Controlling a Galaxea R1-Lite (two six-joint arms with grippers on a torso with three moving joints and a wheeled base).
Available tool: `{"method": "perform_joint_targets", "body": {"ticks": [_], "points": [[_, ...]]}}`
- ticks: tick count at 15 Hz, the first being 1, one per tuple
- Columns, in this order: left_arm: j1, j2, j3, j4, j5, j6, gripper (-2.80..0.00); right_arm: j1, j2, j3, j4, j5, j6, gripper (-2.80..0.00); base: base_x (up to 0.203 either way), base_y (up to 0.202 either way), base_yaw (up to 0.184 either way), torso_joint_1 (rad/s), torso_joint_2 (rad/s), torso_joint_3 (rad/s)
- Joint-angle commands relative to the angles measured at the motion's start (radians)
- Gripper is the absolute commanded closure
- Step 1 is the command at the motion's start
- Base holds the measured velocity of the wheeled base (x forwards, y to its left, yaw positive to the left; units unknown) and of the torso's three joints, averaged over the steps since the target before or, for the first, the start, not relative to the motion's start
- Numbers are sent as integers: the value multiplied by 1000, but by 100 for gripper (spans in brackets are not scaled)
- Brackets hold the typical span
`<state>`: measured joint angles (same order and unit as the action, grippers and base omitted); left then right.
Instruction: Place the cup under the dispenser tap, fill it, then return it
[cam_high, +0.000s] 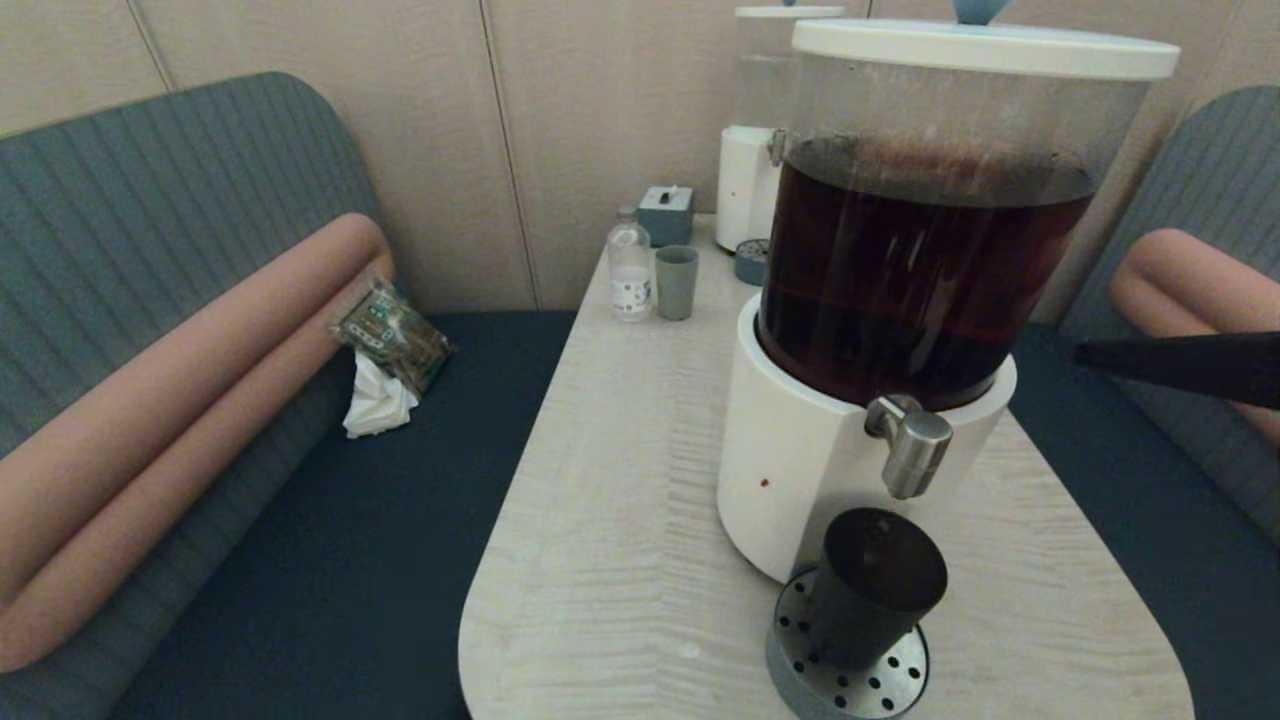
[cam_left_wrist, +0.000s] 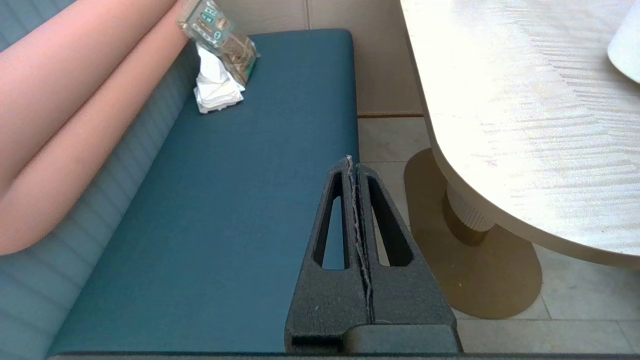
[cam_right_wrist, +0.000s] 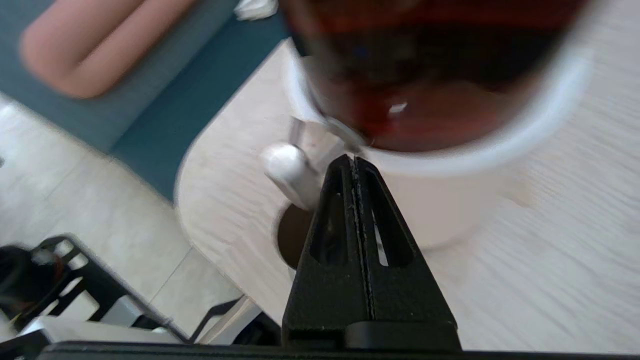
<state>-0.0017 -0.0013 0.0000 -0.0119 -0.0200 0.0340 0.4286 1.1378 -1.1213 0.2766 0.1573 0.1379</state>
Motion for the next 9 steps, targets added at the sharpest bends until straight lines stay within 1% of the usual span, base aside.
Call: {"method": "perform_joint_targets", "body": {"ticks": [1,3,4,6,7,9], "points": [[0,1,0,0,0,0,0,-33,-84,30,10,-14,-1,0,0,0,0,0,0,0],[0,1,0,0,0,0,0,-82,-128,38,63,-84,-3,0,0,0,0,0,0,0],[0,1,0,0,0,0,0,-120,-140,50,74,-112,-4,0,0,0,0,0,0,0],[0,1,0,0,0,0,0,-167,-182,95,79,-148,-25,0,0,0,0,0,0,0],[0,1,0,0,0,0,0,-176,-204,117,79,-177,-35,0,0,0,0,0,0,0],[0,1,0,0,0,0,0,-180,-235,139,80,-268,-49,0,0,0,0,0,0,0]]}}
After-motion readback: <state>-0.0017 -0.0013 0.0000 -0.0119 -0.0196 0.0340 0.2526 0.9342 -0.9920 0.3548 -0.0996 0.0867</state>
